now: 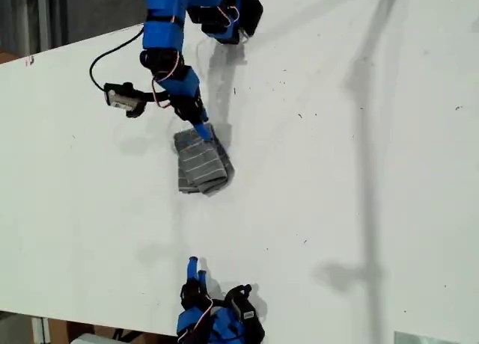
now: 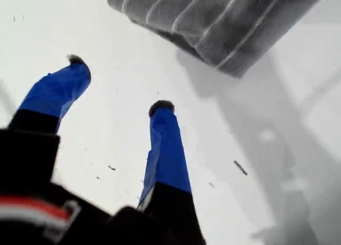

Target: Grasp corners of a square towel and fold twice.

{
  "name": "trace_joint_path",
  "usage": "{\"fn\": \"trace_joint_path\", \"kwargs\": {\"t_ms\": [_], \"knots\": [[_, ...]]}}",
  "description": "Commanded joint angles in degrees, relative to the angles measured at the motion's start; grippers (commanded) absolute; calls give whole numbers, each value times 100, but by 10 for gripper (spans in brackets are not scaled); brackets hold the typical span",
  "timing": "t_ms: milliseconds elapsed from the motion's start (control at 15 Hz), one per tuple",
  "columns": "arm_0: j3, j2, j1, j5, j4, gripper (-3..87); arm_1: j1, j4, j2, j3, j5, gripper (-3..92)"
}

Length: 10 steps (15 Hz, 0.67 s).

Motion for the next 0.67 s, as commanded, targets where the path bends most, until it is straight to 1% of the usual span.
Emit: {"fn": "trace_joint_path", "kwargs": {"t_ms": [0,67,133,200,267,333,400,467,533,600], "knots": [[70,26,1020,-932,-44,220,-615,-105,3788,2619,1002,261],[149,26,1371,-1626,-9,217,-923,272,4957,3182,1283,255],[220,26,1811,-2101,-26,203,-1143,809,5854,3463,1441,252],[272,35,2364,-2479,-141,201,-1292,1266,6214,3542,1626,257],[290,35,2892,-2716,-229,195,-1415,1327,6152,3630,1767,282],[290,35,3190,-2856,-202,170,-1503,1266,6161,3832,1934,309],[308,35,3551,-2470,-272,170,-1512,1266,6161,4043,2118,291],[308,35,3542,-1591,-211,170,-1521,1327,6161,4140,2408,279],[299,35,3542,-686,-167,170,-1644,1608,6161,4034,2830,234],[299,26,3700,-141,-158,167,-1731,1573,6161,4096,2848,235]]}}
